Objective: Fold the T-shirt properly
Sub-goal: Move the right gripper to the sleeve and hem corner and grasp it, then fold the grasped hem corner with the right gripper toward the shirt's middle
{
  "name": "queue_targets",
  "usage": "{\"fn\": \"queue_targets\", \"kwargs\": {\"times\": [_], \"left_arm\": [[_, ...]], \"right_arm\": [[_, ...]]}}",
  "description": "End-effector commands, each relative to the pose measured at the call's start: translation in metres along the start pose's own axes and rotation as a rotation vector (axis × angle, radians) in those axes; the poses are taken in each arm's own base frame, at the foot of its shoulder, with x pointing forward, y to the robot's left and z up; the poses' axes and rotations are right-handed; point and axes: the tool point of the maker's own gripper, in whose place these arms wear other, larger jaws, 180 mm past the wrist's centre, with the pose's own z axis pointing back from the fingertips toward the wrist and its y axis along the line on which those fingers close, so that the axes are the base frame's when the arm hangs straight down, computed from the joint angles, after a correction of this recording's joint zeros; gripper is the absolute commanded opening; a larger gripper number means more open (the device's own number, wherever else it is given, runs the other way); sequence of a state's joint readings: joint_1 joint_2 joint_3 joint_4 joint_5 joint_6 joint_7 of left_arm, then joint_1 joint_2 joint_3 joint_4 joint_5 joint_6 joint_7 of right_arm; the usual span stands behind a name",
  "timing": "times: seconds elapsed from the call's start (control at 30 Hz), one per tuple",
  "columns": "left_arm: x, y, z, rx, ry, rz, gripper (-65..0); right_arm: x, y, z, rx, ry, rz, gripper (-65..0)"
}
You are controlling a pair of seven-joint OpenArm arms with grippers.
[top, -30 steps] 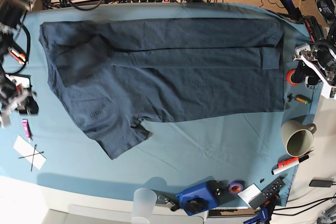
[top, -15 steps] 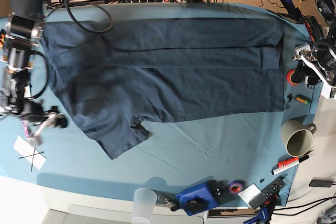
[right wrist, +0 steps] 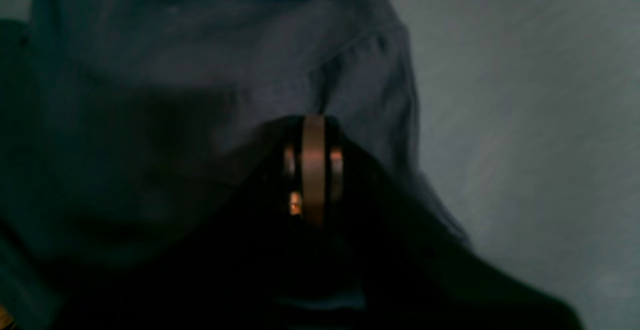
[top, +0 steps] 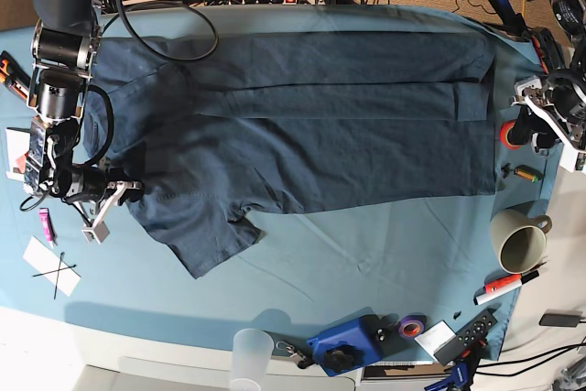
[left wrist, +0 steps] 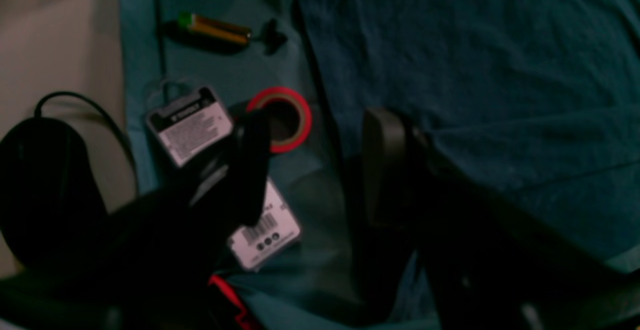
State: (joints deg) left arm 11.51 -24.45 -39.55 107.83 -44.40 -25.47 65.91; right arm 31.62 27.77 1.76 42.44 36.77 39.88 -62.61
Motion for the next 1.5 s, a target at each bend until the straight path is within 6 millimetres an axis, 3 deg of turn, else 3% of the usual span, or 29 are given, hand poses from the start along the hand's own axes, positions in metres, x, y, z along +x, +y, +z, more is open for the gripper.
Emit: {"fn": "queue_targets", "kwargs": {"times": [0.0, 0.1, 0.27, 0.63, 0.83, 1.03, 1.17, 1.23, 1.33, 1.47], "left_arm": [[0.015, 0.003, 0.005, 0.005, -0.043, -0.021, -34.7], [0.014, 0.002, 0.005, 0.005, -0.043, -0.021, -34.7], [0.014, 0.002, 0.004, 0.004, -0.044, -0.017, -34.7], [0.004, -0.016, -0.005, -0.036, -0.056, 0.047, -34.7], [0.004, -0.016, -0.005, -0.036, -0.057, 0.047, -34.7], [0.004, -0.016, -0.005, -0.036, -0.057, 0.047, -34.7], [0.004, -0.016, -0.005, -0.036, -0.056, 0.047, -34.7], [0.004, -0.016, -0.005, -0.036, -0.056, 0.047, -34.7], [0.005, -0.016, -0.005, -0.036, -0.058, 0.047, -34.7], [0.005, -0.016, -0.005, -0.036, -0.058, 0.047, -34.7]], "right_arm": [[0.008, -0.004, 0.01, -0.011, 0.004, 0.013, -65.0], [0.009, 0.0, 0.015, 0.02, -0.011, -0.003, -65.0], [0.005, 0.004, 0.039, 0.047, -0.028, 0.039, -65.0], [-0.03, 0.017, 0.094, 0.005, -0.076, 0.196, -65.0], [-0.051, 0.011, 0.127, -0.057, -0.117, 0.194, -65.0], [-0.066, 0.012, 0.129, -0.042, -0.113, 0.169, -65.0], [-0.053, 0.013, 0.132, -0.048, -0.142, 0.182, -65.0], [-0.039, 0.014, 0.137, -0.051, -0.177, 0.194, -54.0], [-0.005, 0.013, 0.147, -0.081, -0.274, 0.224, -43.9], [0.041, -0.015, 0.163, -0.245, -0.412, 0.241, -43.9]]}}
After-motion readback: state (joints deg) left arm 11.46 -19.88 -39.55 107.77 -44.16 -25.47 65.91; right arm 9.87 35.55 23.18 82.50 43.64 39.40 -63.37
